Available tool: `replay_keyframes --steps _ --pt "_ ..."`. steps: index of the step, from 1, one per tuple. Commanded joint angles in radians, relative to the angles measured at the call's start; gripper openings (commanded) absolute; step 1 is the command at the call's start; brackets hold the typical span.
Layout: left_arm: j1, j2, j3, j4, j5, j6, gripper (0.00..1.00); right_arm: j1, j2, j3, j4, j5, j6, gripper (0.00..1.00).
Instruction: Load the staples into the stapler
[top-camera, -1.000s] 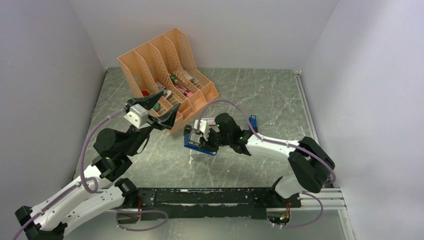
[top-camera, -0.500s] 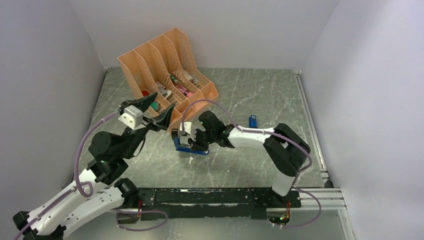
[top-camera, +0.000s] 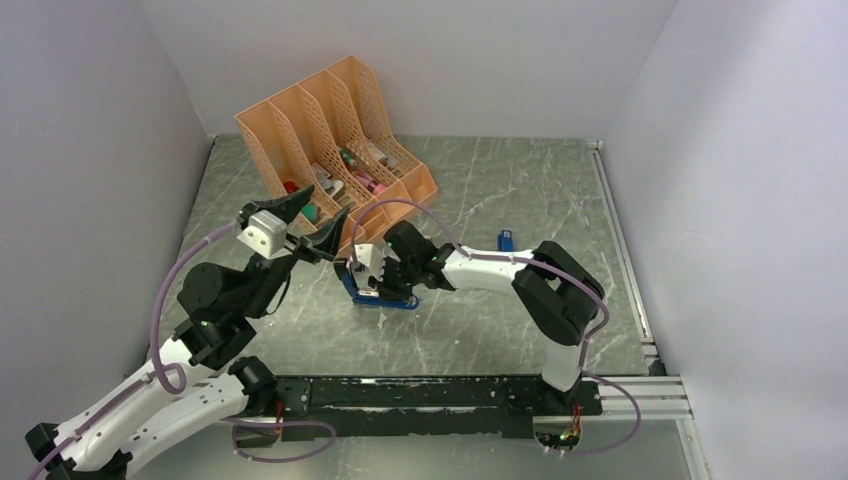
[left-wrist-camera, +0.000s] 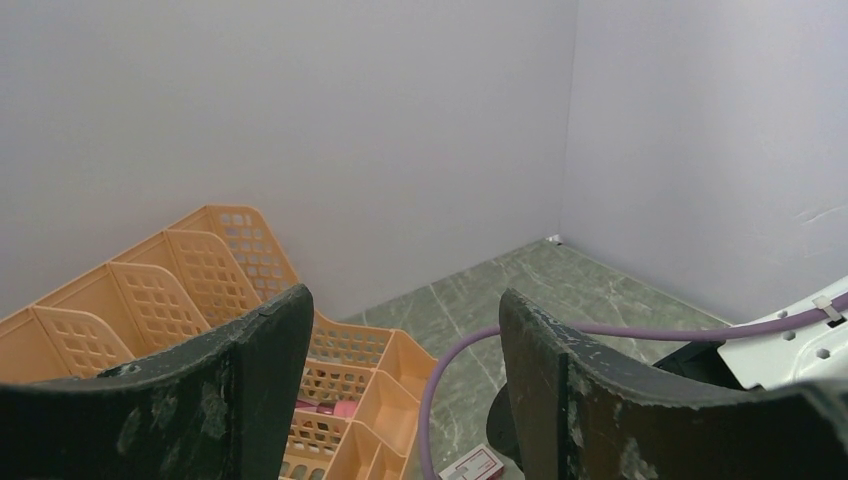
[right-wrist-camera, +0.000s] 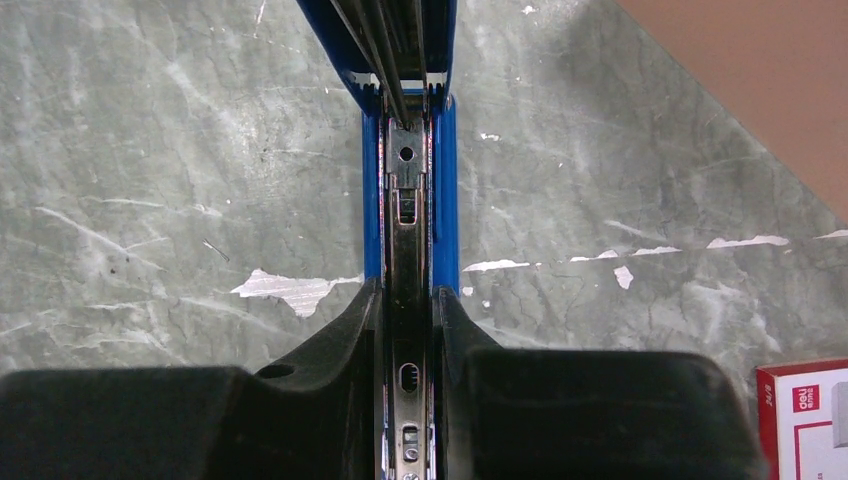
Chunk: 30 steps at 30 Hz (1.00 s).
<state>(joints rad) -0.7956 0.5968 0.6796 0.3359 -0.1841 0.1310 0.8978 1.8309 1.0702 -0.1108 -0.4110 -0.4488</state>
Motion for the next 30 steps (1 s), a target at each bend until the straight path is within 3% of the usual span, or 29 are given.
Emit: replay_keyframes --steps 1,8,15,19,23,30 --pt "-0.003 0.008 -0.003 -0.017 -0.020 -0.001 0.72 0.012 0.029 0.029 -0.032 0.055 0.011 0.00" --pt "-0.001 0.020 -0.007 -0.013 -0.035 -0.012 0.73 0.026 0.082 0.067 -0.070 0.100 0.044 0.00" --pt "-0.001 0.040 0.001 -0.026 -0.042 -0.025 0.72 0.026 0.064 0.016 -0.001 0.103 0.098 0.00" --pt "-0.002 0.057 0.022 -0.103 -0.127 -0.080 0.71 0.026 0.066 -0.011 0.032 0.094 0.114 0.00" --pt "-0.002 0.058 0.033 -0.286 -0.373 -0.354 0.76 0.024 0.056 -0.052 0.064 0.098 0.121 0.00" --pt "-0.001 0.040 0.023 -0.717 -0.491 -0.811 0.76 0.024 0.045 -0.122 0.108 0.088 0.132 0.00"
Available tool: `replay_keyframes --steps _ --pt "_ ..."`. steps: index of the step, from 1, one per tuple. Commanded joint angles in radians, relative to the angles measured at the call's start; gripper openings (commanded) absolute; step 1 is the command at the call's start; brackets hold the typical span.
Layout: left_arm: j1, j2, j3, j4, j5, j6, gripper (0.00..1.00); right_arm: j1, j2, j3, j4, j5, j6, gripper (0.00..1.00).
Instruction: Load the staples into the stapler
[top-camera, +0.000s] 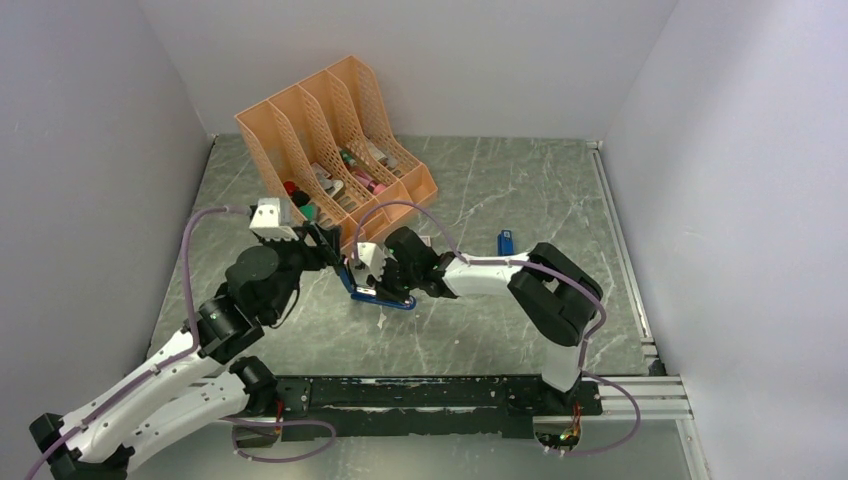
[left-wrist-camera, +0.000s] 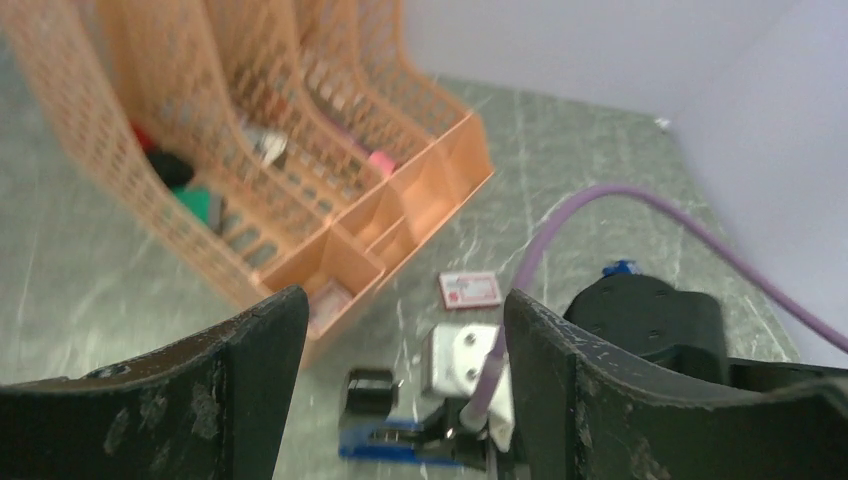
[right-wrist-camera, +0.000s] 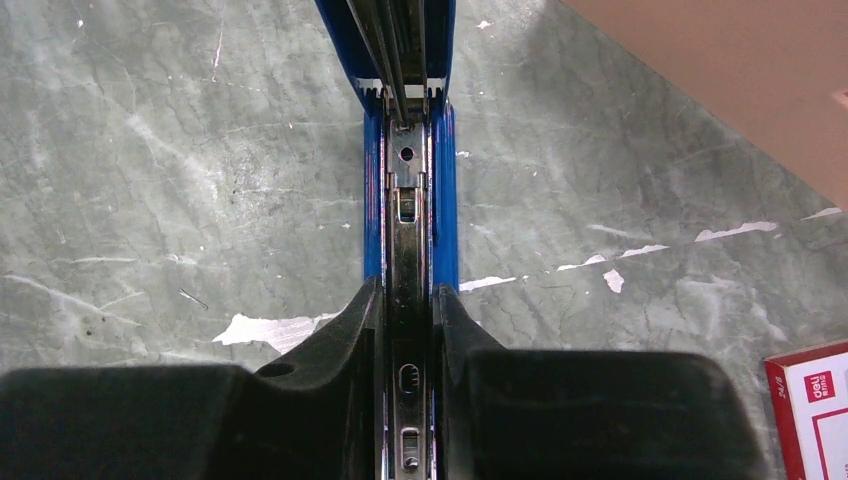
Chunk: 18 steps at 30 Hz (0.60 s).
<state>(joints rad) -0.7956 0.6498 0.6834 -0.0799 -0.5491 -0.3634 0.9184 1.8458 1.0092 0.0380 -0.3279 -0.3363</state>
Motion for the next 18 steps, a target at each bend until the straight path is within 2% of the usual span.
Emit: replay_keyframes --steps 1,9,13,18 --pt "-0.001 -0.011 0.010 -0.328 -0.121 -0.338 0.77 0.004 0.030 -0.061 -0.038 0.001 0.020 0.00" --pt "0.014 0.091 -0.015 -0.278 0.023 -0.301 0.87 0.004 0.032 -0.052 -0.046 -0.011 0.009 0.00" --pt "0.090 0.157 -0.015 -0.261 0.153 -0.288 0.88 0.004 0.032 -0.052 -0.043 -0.014 0.010 0.00" --pt "0.208 0.189 -0.021 -0.292 0.247 -0.304 0.87 0.004 0.030 -0.053 -0.039 -0.018 0.015 0.00"
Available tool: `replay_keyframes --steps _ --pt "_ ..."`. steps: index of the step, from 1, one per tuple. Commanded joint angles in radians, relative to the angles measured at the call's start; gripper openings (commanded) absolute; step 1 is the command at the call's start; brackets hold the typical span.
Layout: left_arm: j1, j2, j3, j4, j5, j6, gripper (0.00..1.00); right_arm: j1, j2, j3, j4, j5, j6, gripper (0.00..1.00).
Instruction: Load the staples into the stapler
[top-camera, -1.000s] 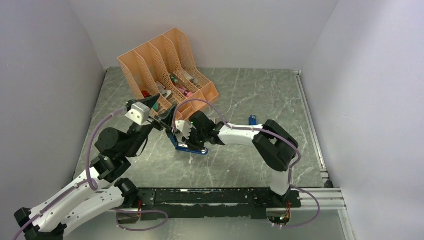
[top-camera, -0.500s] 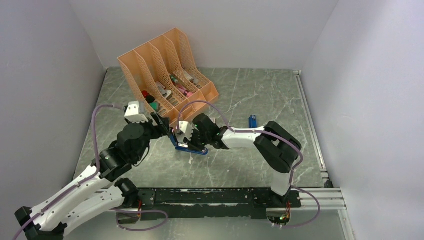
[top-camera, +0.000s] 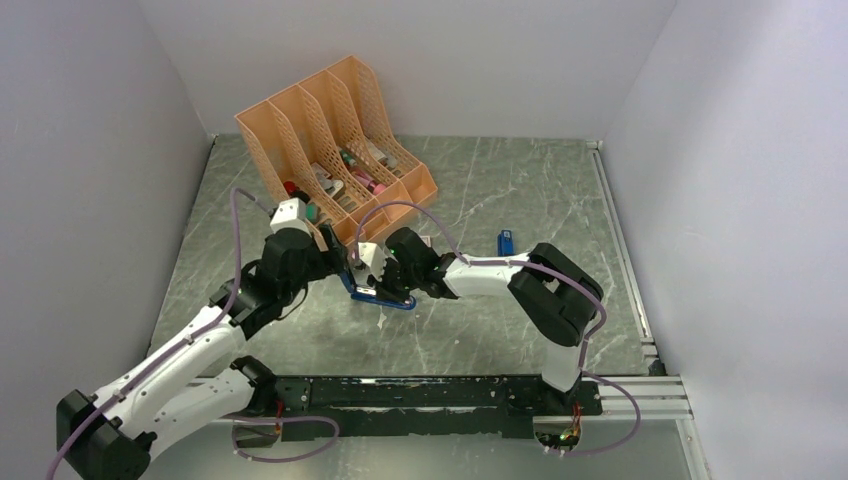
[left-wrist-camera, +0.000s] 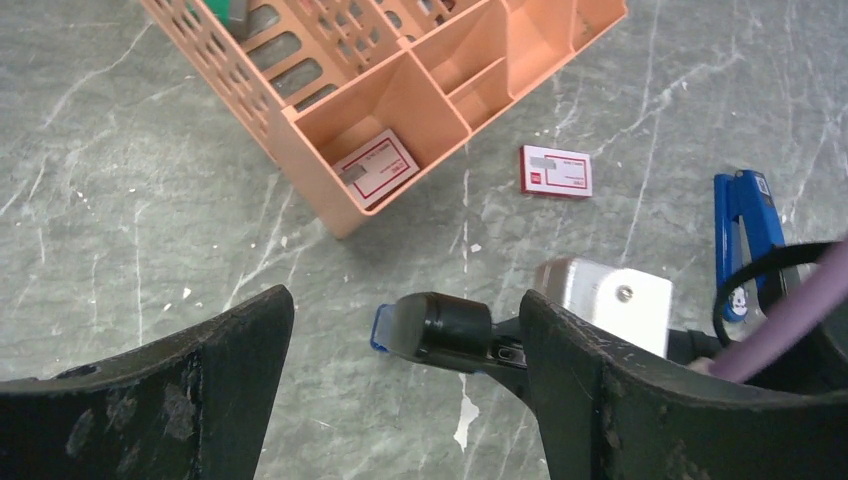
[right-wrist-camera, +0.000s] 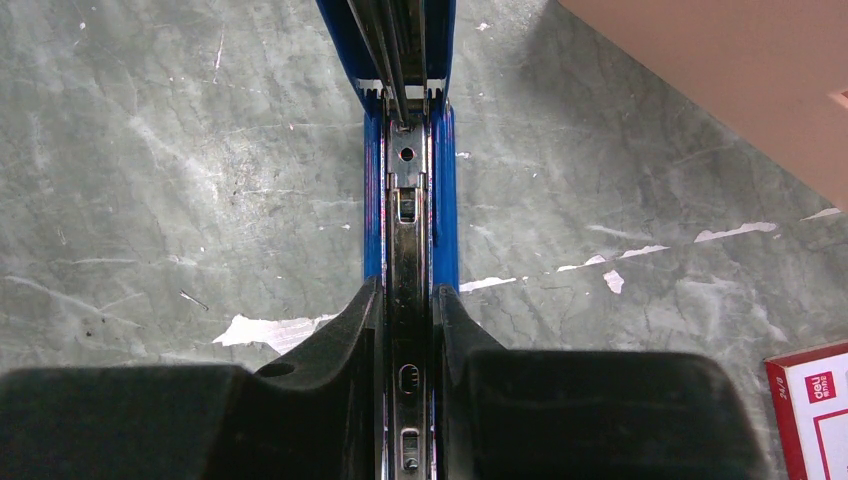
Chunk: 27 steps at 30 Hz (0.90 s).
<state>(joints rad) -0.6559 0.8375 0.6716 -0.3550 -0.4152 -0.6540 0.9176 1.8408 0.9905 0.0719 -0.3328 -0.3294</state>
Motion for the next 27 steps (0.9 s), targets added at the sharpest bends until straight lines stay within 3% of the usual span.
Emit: replay_keyframes --steps 1,13,27 --pt "0.083 -0.004 -0.013 -0.012 0.124 -0.010 0.87 0.006 0.036 -0.034 -0.072 -0.015 0.008 0.00" --pt "0.184 -0.032 -0.057 0.080 0.330 0.038 0.86 0.007 0.041 -0.037 -0.077 -0.021 0.006 0.00" --pt "0.190 -0.007 -0.038 0.047 0.370 0.076 0.81 0.006 0.053 -0.030 -0.079 -0.035 0.008 0.00"
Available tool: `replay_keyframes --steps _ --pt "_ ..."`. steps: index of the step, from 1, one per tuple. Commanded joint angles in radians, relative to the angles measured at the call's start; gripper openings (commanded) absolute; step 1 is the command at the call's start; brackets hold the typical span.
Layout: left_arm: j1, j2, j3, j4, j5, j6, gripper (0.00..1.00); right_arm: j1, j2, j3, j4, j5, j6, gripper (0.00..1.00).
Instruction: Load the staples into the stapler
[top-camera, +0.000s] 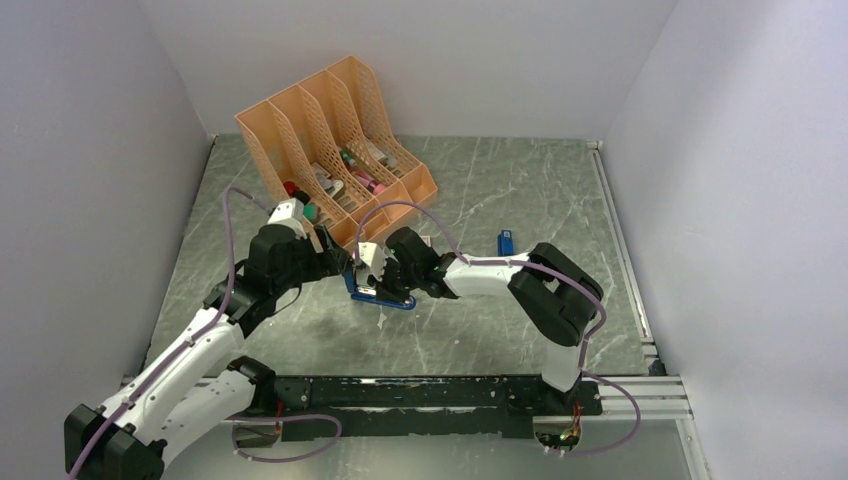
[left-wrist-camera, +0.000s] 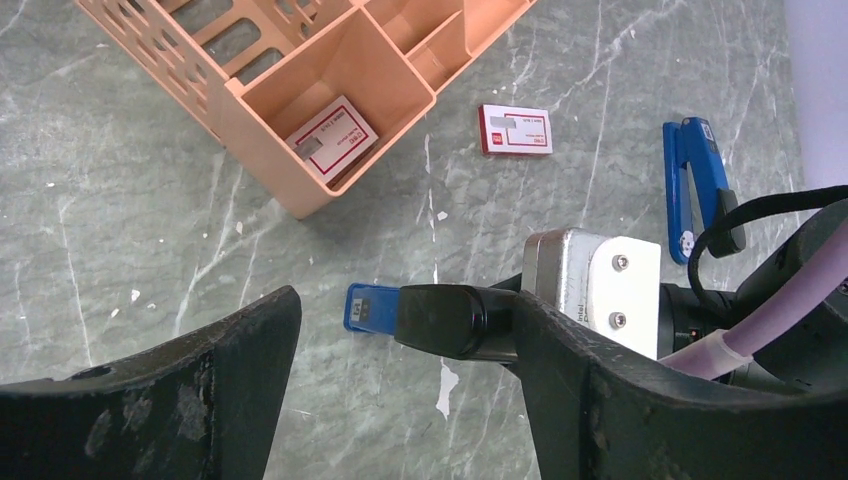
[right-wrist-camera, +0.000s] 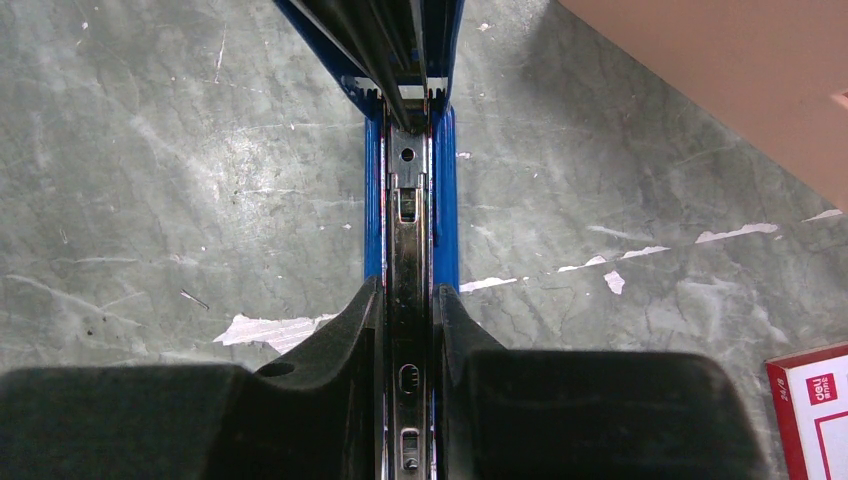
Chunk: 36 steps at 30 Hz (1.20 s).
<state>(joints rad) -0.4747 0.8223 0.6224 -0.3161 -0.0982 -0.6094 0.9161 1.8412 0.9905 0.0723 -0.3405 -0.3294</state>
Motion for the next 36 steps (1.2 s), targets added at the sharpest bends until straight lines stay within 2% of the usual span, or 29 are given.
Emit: replay_keyframes --steps 1,6,12,15,18,24,26,28,30,33,36 --pt "0.008 0.010 0.012 0.000 0.054 0.036 0.80 0.008 0.053 -0.029 -0.080 -0.029 0.008 0.00" --pt "0.010 0.028 0.039 -0.095 -0.009 0.028 0.75 0.007 0.055 -0.028 -0.080 -0.028 0.010 0.00" --pt "0.017 0.036 0.074 -0.234 -0.164 -0.060 0.59 0.007 0.055 -0.027 -0.080 -0.031 0.012 0.00" --pt "0.026 0.036 0.075 -0.271 -0.217 -0.103 0.55 0.007 0.056 -0.024 -0.083 -0.031 0.011 0.00" --pt "0.045 -0.005 0.049 -0.223 -0.186 -0.102 0.58 0.008 0.056 -0.021 -0.087 -0.030 0.009 0.00" --pt "0.047 -0.174 -0.041 -0.056 -0.036 0.007 0.77 0.007 0.055 -0.020 -0.085 -0.040 0.011 0.00" --pt "0.047 -0.188 -0.053 -0.066 0.003 0.041 0.79 0.008 0.054 -0.022 -0.080 -0.041 0.013 0.00" --pt "0.038 -0.170 -0.038 -0.142 -0.026 0.010 0.82 0.008 0.055 -0.019 -0.080 -0.043 0.015 0.00" --pt "0.025 -0.137 -0.007 -0.184 -0.017 0.005 0.81 0.007 0.055 -0.016 -0.081 -0.045 0.016 0.00" --pt "0.020 -0.079 0.053 -0.268 -0.017 -0.025 0.75 0.008 0.055 -0.014 -0.083 -0.044 0.015 0.00" --pt "0.001 -0.088 0.027 -0.224 0.046 -0.008 0.72 0.007 0.057 -0.009 -0.084 -0.046 0.011 0.00"
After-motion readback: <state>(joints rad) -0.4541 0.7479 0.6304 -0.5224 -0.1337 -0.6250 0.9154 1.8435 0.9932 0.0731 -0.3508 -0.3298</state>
